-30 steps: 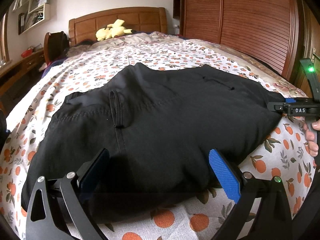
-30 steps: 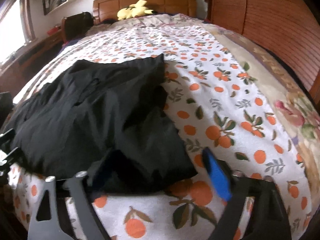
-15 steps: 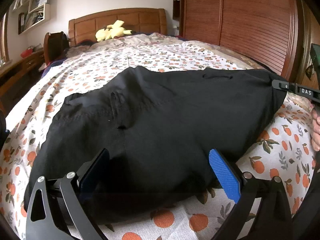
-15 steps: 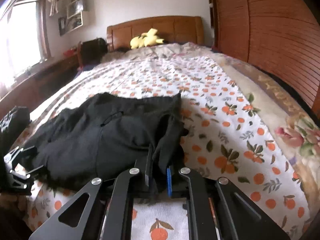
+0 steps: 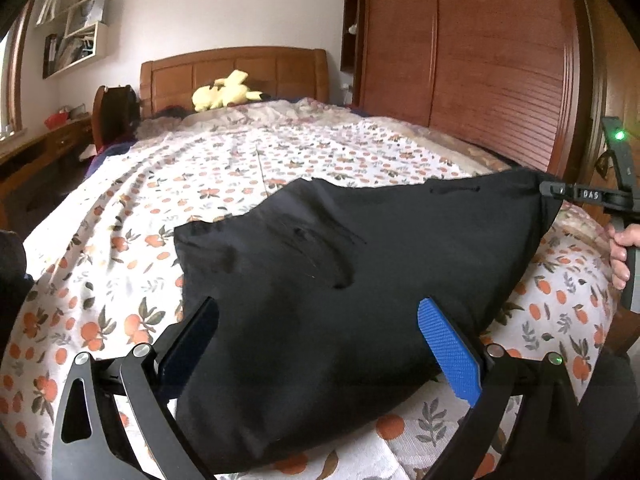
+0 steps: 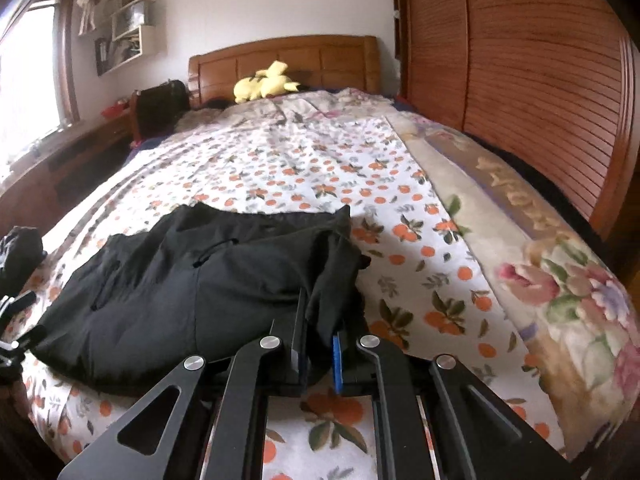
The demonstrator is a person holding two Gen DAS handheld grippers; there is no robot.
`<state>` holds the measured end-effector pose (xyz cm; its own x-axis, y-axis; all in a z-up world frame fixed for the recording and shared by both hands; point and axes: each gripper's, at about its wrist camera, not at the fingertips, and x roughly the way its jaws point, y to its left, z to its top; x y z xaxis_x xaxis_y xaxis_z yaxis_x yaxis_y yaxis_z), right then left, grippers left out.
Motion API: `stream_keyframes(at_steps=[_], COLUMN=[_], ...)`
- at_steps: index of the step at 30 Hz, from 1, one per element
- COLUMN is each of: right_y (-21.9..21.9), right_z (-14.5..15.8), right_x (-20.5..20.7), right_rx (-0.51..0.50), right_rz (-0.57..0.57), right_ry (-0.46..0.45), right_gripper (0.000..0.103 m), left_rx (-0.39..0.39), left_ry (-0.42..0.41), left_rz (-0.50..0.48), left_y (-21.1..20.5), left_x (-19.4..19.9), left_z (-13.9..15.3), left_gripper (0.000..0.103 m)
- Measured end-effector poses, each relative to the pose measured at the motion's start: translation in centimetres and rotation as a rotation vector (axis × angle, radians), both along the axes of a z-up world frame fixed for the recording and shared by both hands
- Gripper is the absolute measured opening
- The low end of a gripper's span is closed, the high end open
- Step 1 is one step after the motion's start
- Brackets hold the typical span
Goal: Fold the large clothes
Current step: 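Grasp the folded coat's edge with the right tool and lift it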
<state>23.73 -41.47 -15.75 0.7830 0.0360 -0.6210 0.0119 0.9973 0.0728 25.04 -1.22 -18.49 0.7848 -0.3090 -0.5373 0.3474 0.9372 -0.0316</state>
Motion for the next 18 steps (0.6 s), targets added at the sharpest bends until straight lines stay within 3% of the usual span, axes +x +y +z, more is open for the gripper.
stream_keyframes(at_steps=[4, 9, 18], right_y=[0.0, -0.1, 5.1], right_z=[-1.9, -2.0, 4.2], right_x=[0.5, 0.6, 0.1], right_rx=[-0.037, -0.015, -0.063], right_rz=[-0.013, -0.019, 0.098], right_ry=[0.075, 0.086, -0.051], right_gripper=[0.008, 0.008, 0.008], left_rx=[-0.01, -0.022, -0.042], left_ry=[-0.012, -0.023, -0.037], left_rz=[0.007, 0.021, 0.045], left_y=[0.7, 1.7, 3.7], left_x=[-0.3, -0.8, -1.4], left_z=[0.6, 1.2, 1.8], left_gripper=[0.1, 0.1, 0.1])
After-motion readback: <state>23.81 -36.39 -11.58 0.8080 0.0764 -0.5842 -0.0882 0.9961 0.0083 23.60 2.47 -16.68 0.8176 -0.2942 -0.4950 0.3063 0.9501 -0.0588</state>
